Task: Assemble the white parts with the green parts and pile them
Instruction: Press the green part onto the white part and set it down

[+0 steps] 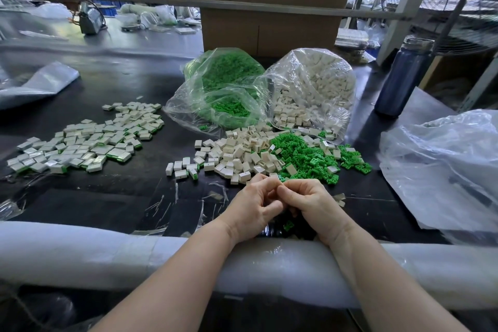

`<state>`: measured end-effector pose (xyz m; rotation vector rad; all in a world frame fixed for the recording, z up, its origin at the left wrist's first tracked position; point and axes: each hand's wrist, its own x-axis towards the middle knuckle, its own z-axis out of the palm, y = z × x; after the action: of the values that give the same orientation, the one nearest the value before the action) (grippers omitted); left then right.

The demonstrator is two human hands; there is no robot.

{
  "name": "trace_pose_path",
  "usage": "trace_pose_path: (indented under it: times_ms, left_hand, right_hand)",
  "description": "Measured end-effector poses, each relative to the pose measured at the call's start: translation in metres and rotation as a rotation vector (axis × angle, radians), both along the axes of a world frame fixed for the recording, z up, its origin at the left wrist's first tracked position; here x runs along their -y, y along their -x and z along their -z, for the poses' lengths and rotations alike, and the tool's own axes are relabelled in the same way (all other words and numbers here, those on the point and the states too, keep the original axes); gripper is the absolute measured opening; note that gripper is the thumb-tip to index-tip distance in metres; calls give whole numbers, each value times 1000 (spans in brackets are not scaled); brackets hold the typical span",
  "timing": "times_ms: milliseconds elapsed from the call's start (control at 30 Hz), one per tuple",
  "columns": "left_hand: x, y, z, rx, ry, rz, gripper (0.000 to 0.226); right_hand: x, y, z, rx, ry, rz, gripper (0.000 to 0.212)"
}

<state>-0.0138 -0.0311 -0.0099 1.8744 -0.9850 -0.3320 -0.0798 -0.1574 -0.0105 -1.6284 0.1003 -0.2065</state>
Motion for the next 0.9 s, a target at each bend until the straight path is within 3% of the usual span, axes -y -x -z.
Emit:
trace_pose_path:
  times_ms: [633,900]
  left_hand:
    - [0,0,-1,-20,-24,18,15]
    - [-1,-3,1,-63,104,-35,13]
  right_hand:
    - [0,1,-1,-23,-17,2,21]
    - [-6,0,-3,2,-14,64,24]
